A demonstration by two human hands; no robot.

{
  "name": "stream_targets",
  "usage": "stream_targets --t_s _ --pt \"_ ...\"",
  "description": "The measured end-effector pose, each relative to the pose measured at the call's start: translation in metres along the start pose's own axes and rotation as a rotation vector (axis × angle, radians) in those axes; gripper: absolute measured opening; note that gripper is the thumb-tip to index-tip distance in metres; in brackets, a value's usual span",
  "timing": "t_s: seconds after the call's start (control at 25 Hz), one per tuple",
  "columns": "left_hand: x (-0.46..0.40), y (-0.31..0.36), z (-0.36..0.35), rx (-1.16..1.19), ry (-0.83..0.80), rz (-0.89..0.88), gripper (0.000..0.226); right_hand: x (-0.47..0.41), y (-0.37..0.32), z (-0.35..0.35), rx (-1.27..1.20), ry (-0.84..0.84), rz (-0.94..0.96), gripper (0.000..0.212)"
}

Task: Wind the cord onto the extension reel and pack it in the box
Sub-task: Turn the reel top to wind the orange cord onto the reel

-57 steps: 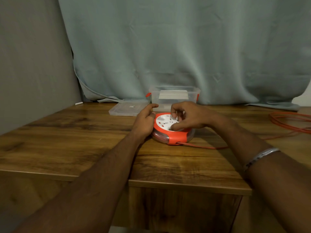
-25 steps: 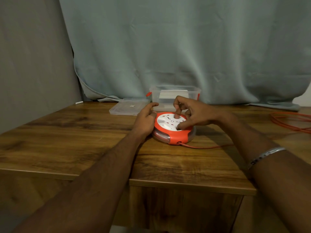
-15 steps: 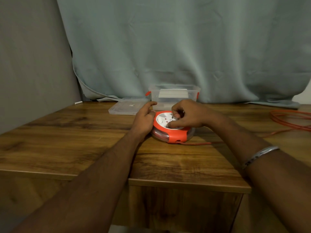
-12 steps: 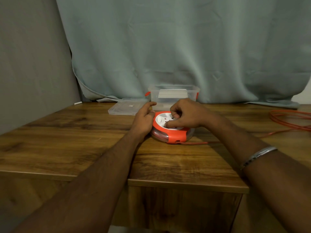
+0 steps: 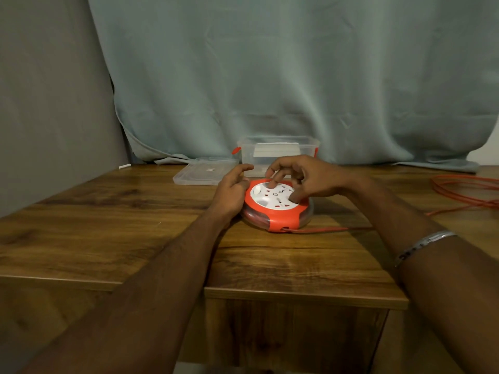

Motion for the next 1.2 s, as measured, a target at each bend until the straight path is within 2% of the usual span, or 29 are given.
stream_targets --t_s 0.16,0.32,0.48,0.92,1.12,1.2 --pt "0.001 0.001 -0.001 0.001 -0.024 -0.002 0.037 0.002 0.004 0.007 -0.055 -0.054 -0.052 0.08" --pt "0.001 0.0 0.0 0.04 -0.021 -0.008 0.037 0.003 0.003 0.005 -0.069 -0.069 -0.027 0.078" --pt "0.001 0.0 -0.001 0.036 -0.041 0.009 0.036 0.006 0.001 0.004 -0.046 0.016 -0.034 0.07" --pt "0.0 0.002 0.0 -0.034 0.007 0.042 0.037 -0.001 -0.001 -0.001 0.032 0.184 -0.008 0.067" --pt "0.0 0.001 0.001 -0.091 0.043 0.006 0.035 -0.001 -0.008 -0.014 0.214 0.238 -0.089 0.076" --pt "0.0 0.0 0.001 -0.094 0.047 0.005 0.034 -0.004 -0.01 -0.018 0.278 0.265 -0.103 0.069"
Point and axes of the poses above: each hand's wrist, its own x-axis away from the middle knuckle, its own z-axis out of the back of the hand, y = z × x, the point moved 3 cm from there along -x, towards the middle knuckle, and after that the axes turned 13 degrees about -x, right-handed, at the moved point
